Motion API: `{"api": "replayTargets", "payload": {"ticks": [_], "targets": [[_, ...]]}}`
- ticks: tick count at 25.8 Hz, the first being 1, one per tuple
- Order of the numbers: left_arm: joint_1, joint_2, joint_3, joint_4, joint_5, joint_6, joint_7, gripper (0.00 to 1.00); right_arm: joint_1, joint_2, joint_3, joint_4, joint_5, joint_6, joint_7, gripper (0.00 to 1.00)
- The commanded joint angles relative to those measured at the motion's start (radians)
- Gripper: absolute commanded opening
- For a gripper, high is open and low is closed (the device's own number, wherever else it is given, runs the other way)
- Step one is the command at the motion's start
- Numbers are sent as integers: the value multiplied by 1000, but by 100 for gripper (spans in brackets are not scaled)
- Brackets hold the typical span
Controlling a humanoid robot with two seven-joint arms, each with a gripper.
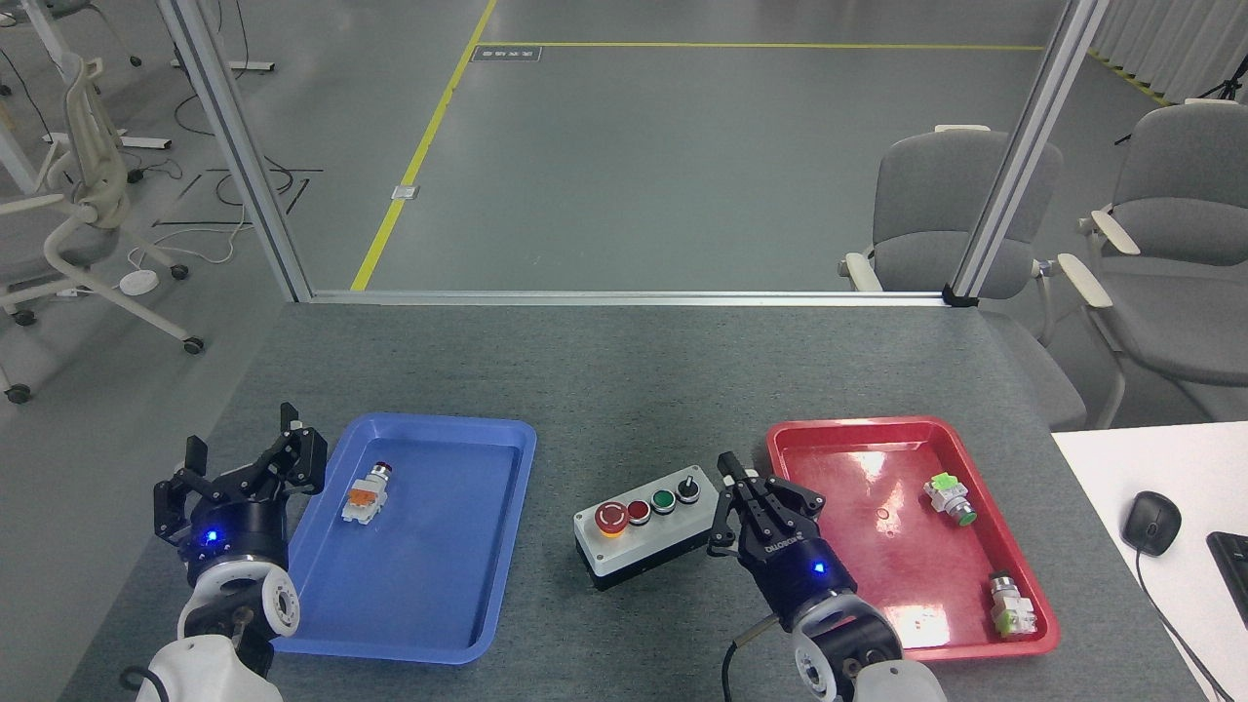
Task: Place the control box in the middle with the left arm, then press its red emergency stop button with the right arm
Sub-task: 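Lower the right gripper onto the box's red button and press it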
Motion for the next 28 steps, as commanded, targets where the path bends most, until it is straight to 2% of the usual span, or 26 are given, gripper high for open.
{"api": "replayTargets", "payload": {"ticks": [1,16,21,28], "targets": [[-13,-18,-2,-2,0,20,0,99,-38,26,74,38,5,44,11,0],[-30,-13,-11,36,-16,12,-3,99,-126,122,209,234,27,121,13,0],[-31,-10,-11,42,-17,12,-3,99,-173,138,238,343,27,153,8,0],[-30,-9,-11,42,-19,5,-3,99,-175,142,241,404,28,154,8,0]]}}
